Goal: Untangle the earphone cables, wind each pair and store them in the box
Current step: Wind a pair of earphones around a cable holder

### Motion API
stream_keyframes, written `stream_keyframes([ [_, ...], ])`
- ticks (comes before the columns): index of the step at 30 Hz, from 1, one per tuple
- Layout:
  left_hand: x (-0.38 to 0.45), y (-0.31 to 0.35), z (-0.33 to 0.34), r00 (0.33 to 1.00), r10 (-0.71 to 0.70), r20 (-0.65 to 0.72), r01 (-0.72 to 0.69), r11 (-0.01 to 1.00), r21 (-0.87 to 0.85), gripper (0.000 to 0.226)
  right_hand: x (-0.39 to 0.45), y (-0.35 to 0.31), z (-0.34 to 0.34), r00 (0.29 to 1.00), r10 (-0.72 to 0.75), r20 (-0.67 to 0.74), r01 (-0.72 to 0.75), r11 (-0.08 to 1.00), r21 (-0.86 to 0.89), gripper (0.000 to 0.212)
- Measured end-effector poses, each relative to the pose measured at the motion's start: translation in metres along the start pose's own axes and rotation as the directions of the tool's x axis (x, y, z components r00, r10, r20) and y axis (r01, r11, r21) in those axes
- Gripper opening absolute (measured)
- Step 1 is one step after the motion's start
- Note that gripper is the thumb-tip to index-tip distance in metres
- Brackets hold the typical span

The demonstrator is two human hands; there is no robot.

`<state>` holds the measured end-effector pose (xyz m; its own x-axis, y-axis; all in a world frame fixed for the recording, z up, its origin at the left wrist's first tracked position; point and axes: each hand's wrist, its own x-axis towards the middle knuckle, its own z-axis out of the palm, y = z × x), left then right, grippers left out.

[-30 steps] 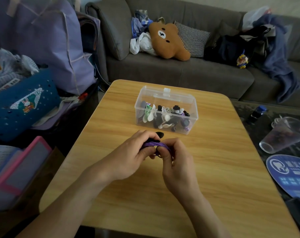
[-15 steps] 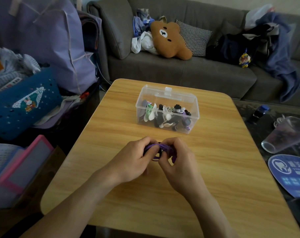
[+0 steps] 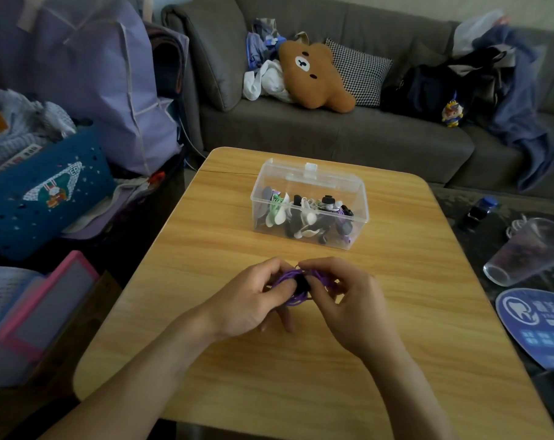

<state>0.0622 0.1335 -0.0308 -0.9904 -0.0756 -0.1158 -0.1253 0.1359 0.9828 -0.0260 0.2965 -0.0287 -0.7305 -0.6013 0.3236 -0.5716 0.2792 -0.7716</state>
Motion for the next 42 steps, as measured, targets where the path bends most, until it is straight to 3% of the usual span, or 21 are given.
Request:
stream_keyframes([
  [2,0.003,0.0,0.003,0.999,-0.007,-0.04,0.006,1.0,-0.014,0.029,-0.002,-0.001,0.002,1.0,-0.025,-0.014,0.025,0.999,-0.045,0.025],
  [5,0.007,0.0,0.011,0.973,0.023,-0.231,-0.022,1.0,0.006,0.04,-0.005,-0.002,0.008,1.0,0.011,0.014,-0.011,1.0,0.022,0.026],
  [10,0.012,0.0,0.01,0.837,-0.027,-0.547,-0.036,0.994,-0.103,0.041,-0.005,-0.009,0.013,0.983,0.176,0.044,-0.181,0.939,0.293,0.025],
  [14,0.015,-0.001,0.013,0.785,-0.028,-0.619,-0.084,0.985,-0.152,0.024,-0.005,-0.018,0.021,0.97,0.245,0.001,-0.215,0.849,0.483,0.019],
  [18,0.022,-0.008,0.02,0.698,-0.091,-0.71,-0.081,0.975,-0.204,0.035,-0.006,-0.021,0.031,0.965,0.253,-0.07,-0.196,0.87,0.453,0.016],
  [24,0.024,0.001,0.036,0.801,-0.118,-0.587,-0.213,0.86,-0.464,0.038,-0.008,-0.018,0.045,0.938,0.293,-0.184,-0.204,0.898,0.39,0.02],
  [28,0.026,0.008,0.035,0.743,-0.13,-0.656,-0.295,0.817,-0.495,0.041,-0.012,-0.022,0.051,0.939,0.315,-0.137,-0.222,0.861,0.457,0.019],
  [32,0.029,0.01,0.03,0.714,-0.119,-0.69,-0.314,0.826,-0.468,0.04,-0.013,-0.023,0.056,0.949,0.266,-0.17,-0.14,0.838,0.528,0.023],
  [35,0.027,0.013,0.029,0.76,-0.074,-0.646,-0.319,0.824,-0.469,0.029,-0.013,-0.025,0.054,0.957,0.191,-0.22,-0.055,0.86,0.508,0.032],
  [38,0.027,0.016,0.029,0.802,-0.001,-0.597,-0.322,0.842,-0.434,0.013,-0.01,-0.027,0.052,0.945,0.21,-0.252,-0.03,0.82,0.571,0.026],
  [42,0.024,0.019,0.029,0.883,0.107,-0.457,-0.315,0.857,-0.408,0.025,0.0,-0.028,0.049,0.901,0.339,-0.27,-0.08,0.741,0.666,0.023],
])
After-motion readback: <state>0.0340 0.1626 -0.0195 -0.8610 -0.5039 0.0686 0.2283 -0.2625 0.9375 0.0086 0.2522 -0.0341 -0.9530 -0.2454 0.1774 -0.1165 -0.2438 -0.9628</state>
